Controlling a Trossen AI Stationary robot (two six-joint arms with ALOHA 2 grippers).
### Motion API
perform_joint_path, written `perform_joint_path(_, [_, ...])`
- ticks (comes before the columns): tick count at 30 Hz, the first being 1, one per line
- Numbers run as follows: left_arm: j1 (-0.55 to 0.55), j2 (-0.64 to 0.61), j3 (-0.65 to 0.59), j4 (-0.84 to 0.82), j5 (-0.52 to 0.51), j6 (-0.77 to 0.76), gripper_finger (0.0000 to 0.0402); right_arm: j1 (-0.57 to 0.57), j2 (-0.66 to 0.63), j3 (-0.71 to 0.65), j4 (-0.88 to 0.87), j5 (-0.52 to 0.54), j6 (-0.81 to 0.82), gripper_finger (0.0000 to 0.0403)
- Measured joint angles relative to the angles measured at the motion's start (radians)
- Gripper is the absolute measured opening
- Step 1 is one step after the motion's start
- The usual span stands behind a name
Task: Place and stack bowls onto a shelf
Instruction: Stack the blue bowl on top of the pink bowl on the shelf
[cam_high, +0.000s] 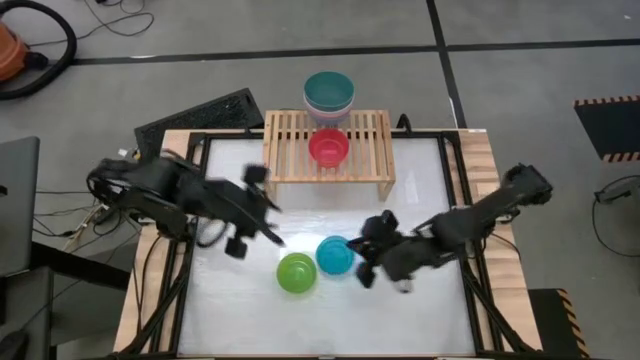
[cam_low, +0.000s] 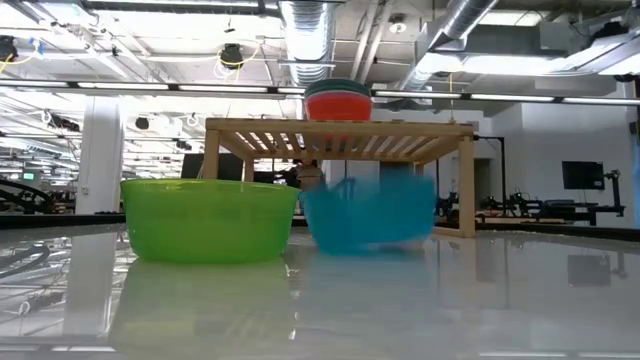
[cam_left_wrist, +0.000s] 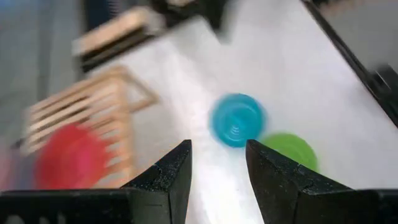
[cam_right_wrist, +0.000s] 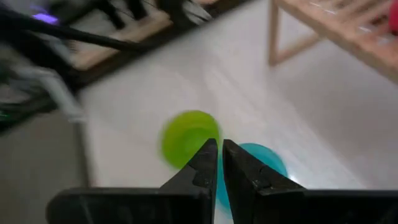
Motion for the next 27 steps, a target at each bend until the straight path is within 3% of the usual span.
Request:
perform_joint_path(4, [-0.001, 0.047, -0.141, 0.102, 0.120, 0.138, 0.0150, 0.072, -0.109, 0.058, -0.056, 0.008, 0.029, 0.0057])
perform_joint_path(12, [0.023, 0.194, -0.333, 0.239, 0.137, 0.352, 0.0220, 0.205, -0.221, 0.064, -0.104, 0.079, 0.051, 0.0100])
perform_joint_path(19, [0.062, 0.349, -0.345, 0.391, 0.288, 0.330, 0.0270, 0.233, -0.204, 0.064, -0.208, 0.097, 0.119, 0.0139])
perform_joint_path(27, [0.086, 0.465, -0.344, 0.597, 0.351, 0.252, 0.0275, 0.245, -0.188, 0.062, -0.240, 0.074, 0.172, 0.0146])
